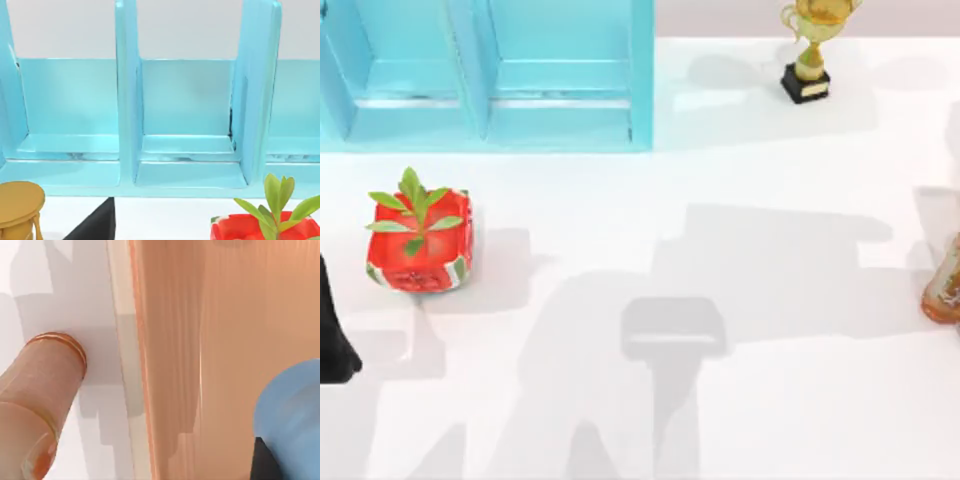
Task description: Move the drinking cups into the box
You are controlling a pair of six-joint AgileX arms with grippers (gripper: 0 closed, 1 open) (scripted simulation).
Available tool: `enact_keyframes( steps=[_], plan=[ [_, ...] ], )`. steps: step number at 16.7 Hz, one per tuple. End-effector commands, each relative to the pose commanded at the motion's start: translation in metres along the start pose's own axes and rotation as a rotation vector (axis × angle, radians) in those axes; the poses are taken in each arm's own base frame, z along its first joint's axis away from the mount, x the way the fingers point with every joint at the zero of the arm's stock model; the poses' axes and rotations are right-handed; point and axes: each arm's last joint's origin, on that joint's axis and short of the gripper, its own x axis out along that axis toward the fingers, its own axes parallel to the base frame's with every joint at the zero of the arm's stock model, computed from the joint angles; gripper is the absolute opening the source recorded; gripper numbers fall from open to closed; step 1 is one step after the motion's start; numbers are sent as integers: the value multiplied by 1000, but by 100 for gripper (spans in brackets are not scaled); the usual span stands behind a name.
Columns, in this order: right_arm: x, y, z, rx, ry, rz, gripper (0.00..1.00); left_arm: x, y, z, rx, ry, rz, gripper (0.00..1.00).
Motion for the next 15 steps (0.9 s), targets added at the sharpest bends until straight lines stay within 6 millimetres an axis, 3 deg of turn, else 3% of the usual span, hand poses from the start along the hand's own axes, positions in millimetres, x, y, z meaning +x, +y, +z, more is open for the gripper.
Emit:
enact_keyframes(
  steps=[3,5,15],
  plan=[
    [-9,-40,-24,-30,-24,-4,0,0,0,0,0,0,0,100],
    [-8,-49,-37,-50,-15,-7,0,0,0,0,0,0,0,100],
    [5,-47,-42,-74,-3,-18,0,0,0,0,0,0,0,100]
  ],
)
